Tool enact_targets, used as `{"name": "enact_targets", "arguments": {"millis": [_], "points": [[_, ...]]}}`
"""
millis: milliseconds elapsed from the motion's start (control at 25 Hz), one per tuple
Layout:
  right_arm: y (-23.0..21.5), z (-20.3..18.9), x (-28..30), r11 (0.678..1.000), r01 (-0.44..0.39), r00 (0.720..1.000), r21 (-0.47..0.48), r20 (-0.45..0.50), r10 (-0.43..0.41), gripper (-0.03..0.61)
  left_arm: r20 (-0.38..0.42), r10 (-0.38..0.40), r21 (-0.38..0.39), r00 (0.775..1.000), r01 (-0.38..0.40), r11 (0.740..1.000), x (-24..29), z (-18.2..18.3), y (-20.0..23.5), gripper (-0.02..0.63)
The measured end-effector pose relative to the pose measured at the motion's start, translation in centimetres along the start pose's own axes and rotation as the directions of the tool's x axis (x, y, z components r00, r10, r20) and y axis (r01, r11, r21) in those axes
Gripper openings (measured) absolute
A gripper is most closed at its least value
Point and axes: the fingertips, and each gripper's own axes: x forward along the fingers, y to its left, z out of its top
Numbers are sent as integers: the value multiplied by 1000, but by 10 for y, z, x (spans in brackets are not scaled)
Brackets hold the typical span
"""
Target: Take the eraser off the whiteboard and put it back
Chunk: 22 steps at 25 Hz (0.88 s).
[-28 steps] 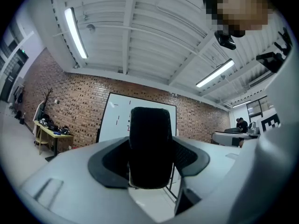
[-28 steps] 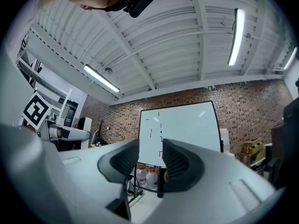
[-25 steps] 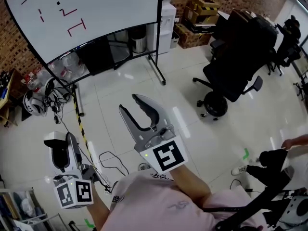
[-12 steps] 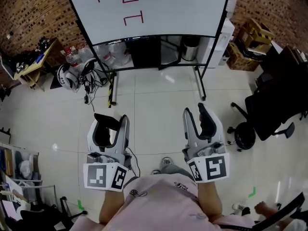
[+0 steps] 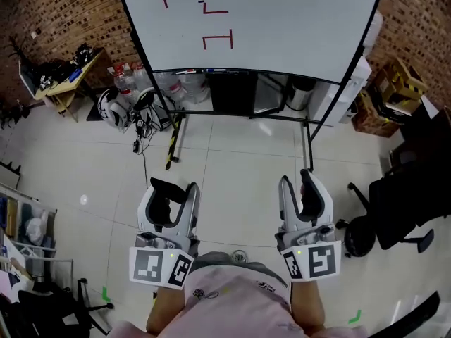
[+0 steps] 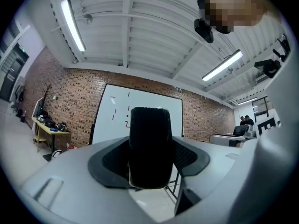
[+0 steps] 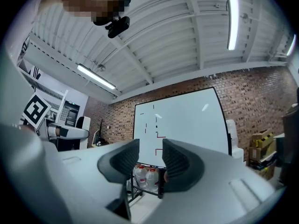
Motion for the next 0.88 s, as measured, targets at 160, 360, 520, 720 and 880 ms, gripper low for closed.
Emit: {"name": "enact_targets", "arguments": {"millis": [160, 360, 520, 720, 880], "points": [[-9, -2, 27, 1000, -5, 1000, 8, 2, 5, 146, 1, 26, 18, 1000, -26, 999, 20, 5, 15, 272], [-16, -10, 71, 1000, -12, 1000, 14, 13, 12, 146, 32, 39, 29, 999, -40, 999, 51, 13, 37, 272], [-18, -12, 102, 1000, 5, 1000, 5, 28, -5, 146, 37, 17, 27, 999, -18, 999, 83, 12, 56, 272], [-11, -12, 151, 1000, 1, 1000, -21, 28, -1, 146, 58, 4, 24, 998, -5, 1000, 124, 19, 87, 272], [-19, -22, 175, 999, 23, 1000, -23, 4, -23, 146, 35, -15, 6, 999, 15, 1000, 157, 8, 101, 272]]}}
